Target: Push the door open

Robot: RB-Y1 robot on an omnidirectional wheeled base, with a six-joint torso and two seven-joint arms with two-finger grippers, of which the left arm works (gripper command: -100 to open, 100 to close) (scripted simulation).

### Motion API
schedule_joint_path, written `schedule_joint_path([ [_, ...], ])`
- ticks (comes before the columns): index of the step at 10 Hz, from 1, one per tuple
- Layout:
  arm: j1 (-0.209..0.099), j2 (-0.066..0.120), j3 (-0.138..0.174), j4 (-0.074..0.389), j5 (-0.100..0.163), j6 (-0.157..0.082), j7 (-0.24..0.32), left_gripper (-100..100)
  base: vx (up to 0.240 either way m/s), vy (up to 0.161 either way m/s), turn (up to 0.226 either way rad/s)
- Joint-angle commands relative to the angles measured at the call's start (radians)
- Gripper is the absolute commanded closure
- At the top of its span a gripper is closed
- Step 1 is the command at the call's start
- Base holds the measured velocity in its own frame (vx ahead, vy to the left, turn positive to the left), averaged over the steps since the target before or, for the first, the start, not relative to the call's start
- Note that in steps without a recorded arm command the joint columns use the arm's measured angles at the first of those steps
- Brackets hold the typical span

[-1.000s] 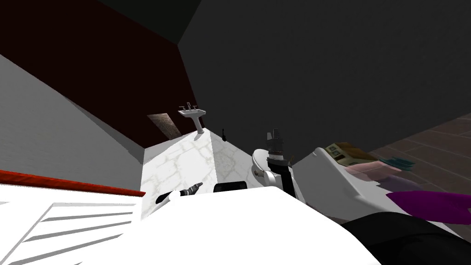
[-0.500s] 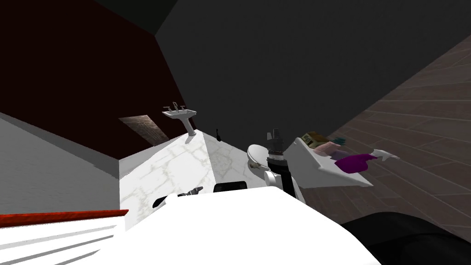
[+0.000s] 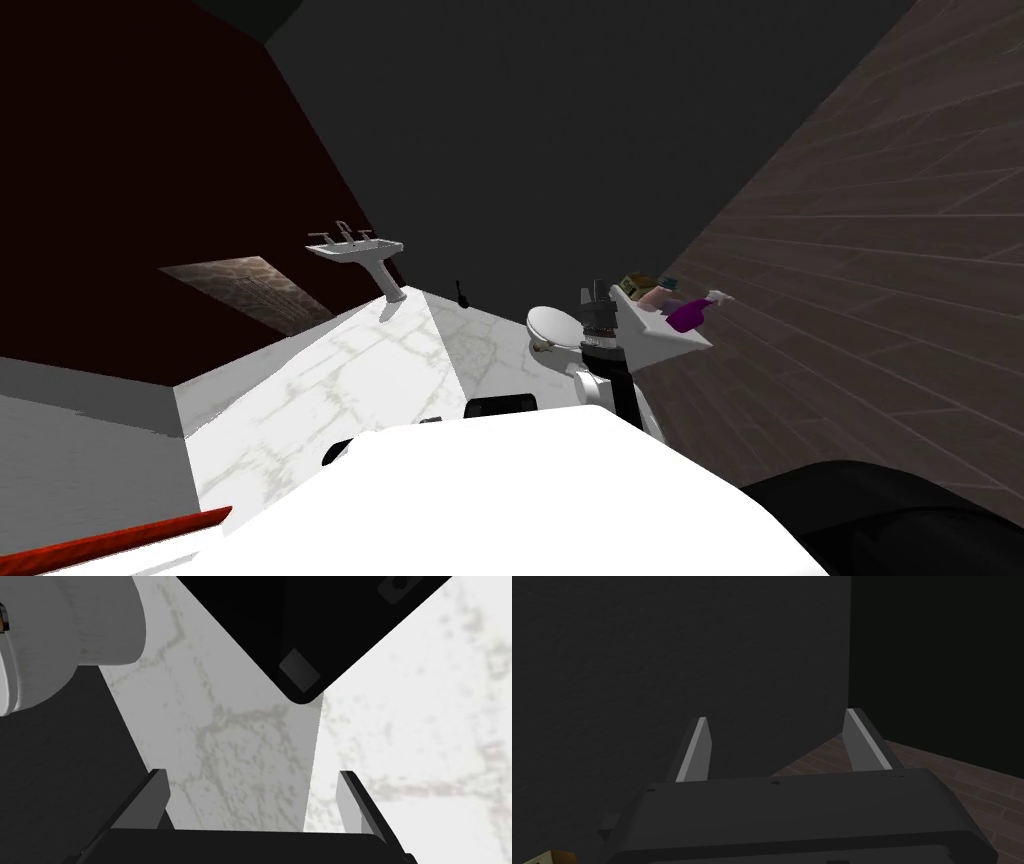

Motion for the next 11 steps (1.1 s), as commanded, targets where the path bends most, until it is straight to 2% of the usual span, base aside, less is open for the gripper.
schedule_joint_path([
  [1,0.007,0.003,-0.004,0.005,0.018,0.023,-0.031,-100,-0.099,0.025,-0.245],
  [4,0.03,0.011,-0.01,-0.002,0.048,0.066,-0.082,-100,-0.096,0.015,-0.252],
  [5,0.042,0.014,-0.013,-0.005,0.064,0.088,-0.107,-100,-0.123,0.0,-0.28],
  [7,0.054,0.018,-0.016,-0.009,0.079,0.109,-0.133,-100,-0.097,0.0,-0.203],
  [9,0.078,0.026,-0.022,-0.016,0.11,0.152,-0.183,-100,-0.112,-0.013,-0.363],
  [10,0.084,0.027,-0.024,-0.017,0.117,0.162,-0.196,-100,-0.12,0.008,-0.242],
  [11,0.095,0.031,-0.027,-0.021,0.133,0.184,-0.221,-100,-0.129,0.028,-0.284],
])
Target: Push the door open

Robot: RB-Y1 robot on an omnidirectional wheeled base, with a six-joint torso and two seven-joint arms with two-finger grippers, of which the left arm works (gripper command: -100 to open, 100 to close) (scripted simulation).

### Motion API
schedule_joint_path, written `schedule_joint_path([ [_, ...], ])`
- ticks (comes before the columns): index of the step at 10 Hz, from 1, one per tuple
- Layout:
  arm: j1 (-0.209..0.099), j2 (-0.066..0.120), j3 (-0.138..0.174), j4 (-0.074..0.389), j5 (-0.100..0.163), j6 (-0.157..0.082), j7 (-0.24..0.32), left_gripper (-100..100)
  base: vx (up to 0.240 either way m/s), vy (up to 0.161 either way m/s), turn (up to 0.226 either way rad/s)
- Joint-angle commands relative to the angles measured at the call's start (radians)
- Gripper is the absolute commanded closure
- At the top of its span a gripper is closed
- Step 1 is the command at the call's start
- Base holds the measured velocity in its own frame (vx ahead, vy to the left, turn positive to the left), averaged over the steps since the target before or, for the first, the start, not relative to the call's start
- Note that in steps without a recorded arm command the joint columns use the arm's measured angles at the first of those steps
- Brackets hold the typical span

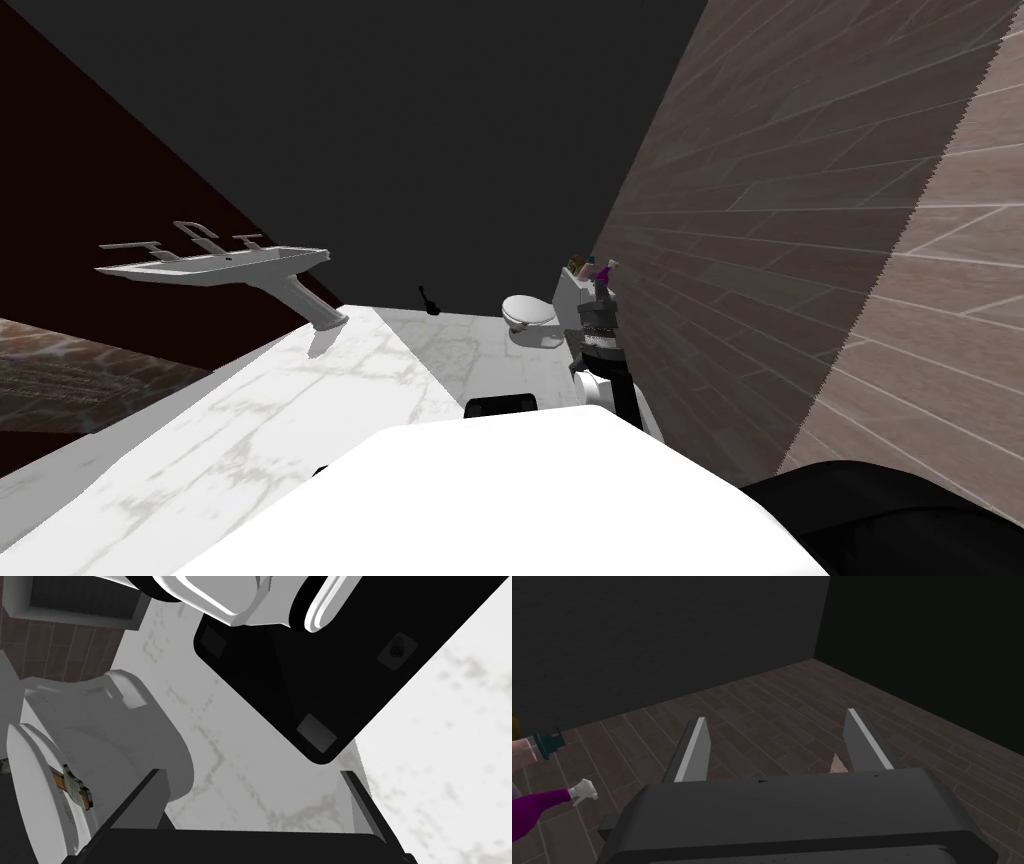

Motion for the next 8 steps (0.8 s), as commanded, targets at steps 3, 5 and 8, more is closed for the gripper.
schedule_joint_path([
  [3,0.034,0.009,-0.008,-0.012,0.04,0.057,-0.067,-100,-0.097,-0.011,-0.224],
  [5,0.051,0.014,-0.013,-0.016,0.061,0.088,-0.104,-100,-0.112,-0.011,-0.274],
  [8,0.074,0.021,-0.019,-0.022,0.089,0.128,-0.153,-100,-0.109,-0.024,-0.284],
])
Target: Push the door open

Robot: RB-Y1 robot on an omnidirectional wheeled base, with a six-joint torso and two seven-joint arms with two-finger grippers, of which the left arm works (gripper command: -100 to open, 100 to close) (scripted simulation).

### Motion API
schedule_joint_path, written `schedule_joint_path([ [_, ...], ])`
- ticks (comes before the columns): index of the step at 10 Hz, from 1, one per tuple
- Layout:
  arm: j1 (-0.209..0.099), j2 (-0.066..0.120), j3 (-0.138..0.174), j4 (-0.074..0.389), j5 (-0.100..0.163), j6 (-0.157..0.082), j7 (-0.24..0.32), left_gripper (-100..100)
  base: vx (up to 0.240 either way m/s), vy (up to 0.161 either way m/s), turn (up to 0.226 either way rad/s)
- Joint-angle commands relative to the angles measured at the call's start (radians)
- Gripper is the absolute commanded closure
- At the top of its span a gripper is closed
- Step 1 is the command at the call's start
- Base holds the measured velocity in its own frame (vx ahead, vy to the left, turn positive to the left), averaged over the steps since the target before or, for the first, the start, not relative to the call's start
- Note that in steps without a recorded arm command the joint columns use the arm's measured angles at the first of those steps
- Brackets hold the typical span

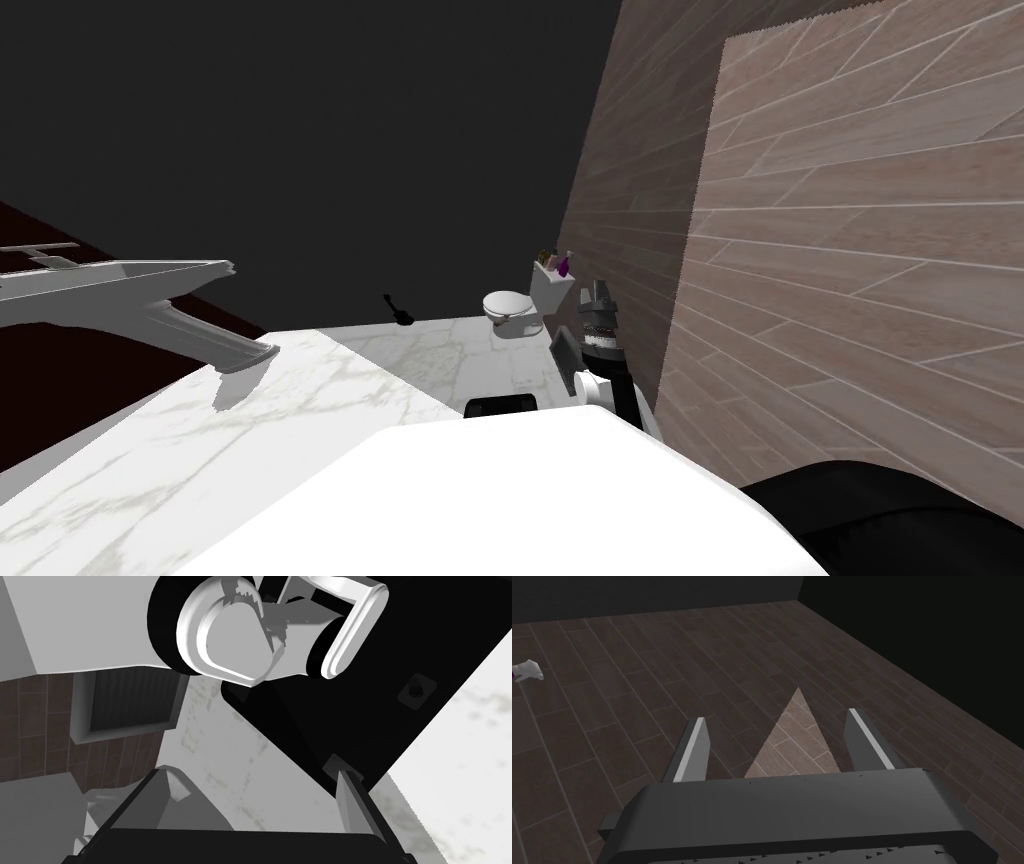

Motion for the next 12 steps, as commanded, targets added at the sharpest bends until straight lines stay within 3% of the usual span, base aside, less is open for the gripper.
schedule_joint_path([
  [1,0.017,0.005,-0.004,-0.005,0.02,0.03,-0.035,-100,-0.109,-0.015,-0.266],
  [7,0.069,0.021,-0.018,-0.018,0.083,0.121,-0.145,-100,-0.096,-0.029,-0.257],
  [12,0.091,0.028,-0.024,-0.024,0.109,0.16,-0.192,-100,-0.044,-0.035,-0.131],
])
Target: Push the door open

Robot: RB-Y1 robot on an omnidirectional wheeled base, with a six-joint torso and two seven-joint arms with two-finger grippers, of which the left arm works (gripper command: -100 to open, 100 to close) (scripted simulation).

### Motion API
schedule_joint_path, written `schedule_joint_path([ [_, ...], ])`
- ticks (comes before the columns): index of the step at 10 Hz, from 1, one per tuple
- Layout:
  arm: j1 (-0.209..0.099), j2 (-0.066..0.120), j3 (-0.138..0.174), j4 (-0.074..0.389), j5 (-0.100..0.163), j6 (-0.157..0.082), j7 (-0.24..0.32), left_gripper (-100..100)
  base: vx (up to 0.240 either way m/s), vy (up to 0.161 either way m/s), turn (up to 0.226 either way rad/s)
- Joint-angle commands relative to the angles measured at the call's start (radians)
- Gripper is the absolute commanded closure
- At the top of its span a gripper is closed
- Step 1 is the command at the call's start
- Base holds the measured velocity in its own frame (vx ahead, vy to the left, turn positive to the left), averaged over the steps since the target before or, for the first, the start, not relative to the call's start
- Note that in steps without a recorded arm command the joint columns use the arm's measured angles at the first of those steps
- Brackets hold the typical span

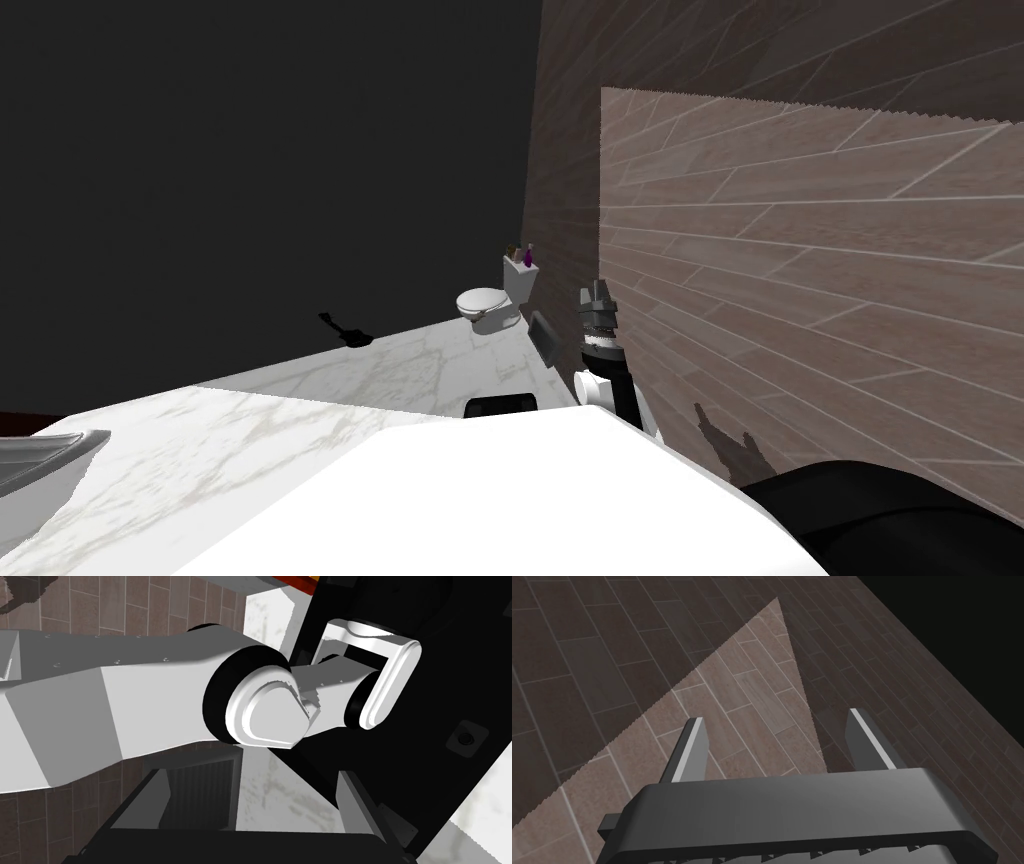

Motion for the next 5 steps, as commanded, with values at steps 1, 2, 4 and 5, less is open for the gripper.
schedule_joint_path([
  [1,0.011,0.003,-0.002,-0.009,0.009,0.015,-0.015,-100,-0.107,0.019,-0.251],
  [2,0.022,0.006,-0.005,-0.011,0.021,0.034,-0.037,-100,-0.122,0.0,-0.244],
  [4,0.039,0.012,-0.01,-0.015,0.04,0.062,-0.072,-100,-0.107,-0.048,-0.346],
  [5,0.05,0.015,-0.013,-0.017,0.052,0.08,-0.095,-100,-0.136,-0.049,-0.327],
])
